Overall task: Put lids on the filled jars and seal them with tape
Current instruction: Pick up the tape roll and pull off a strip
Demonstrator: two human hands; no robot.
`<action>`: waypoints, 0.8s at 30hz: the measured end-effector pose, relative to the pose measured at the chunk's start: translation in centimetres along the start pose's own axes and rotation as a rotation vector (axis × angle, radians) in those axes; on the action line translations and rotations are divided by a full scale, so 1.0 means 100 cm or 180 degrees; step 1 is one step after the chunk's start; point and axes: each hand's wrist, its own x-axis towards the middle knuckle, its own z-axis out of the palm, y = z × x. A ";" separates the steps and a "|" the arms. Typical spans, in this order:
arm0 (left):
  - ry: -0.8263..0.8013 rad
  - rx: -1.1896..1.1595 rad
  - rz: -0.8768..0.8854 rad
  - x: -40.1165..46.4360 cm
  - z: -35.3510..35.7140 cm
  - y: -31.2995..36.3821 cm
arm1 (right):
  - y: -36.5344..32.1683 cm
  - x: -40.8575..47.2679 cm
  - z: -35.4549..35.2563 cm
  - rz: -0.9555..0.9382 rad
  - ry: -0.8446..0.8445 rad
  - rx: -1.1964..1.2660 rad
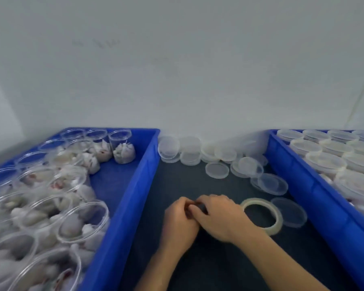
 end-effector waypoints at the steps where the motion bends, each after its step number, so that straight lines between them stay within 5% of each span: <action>1: 0.0045 -0.0128 0.0003 0.000 -0.003 -0.006 | -0.002 0.002 0.008 0.0023 0.0101 -0.0081; 11: 0.0568 -0.0805 -0.0249 0.018 -0.020 -0.015 | -0.045 0.046 0.013 -0.0135 0.0446 0.0195; 17: 0.1338 -0.1205 0.0297 0.049 -0.029 0.001 | -0.108 0.103 -0.027 -0.0777 0.1283 0.0547; 24: 0.1244 -0.0754 0.0157 0.057 -0.032 -0.011 | -0.173 0.212 -0.046 -0.1336 0.0555 -0.0029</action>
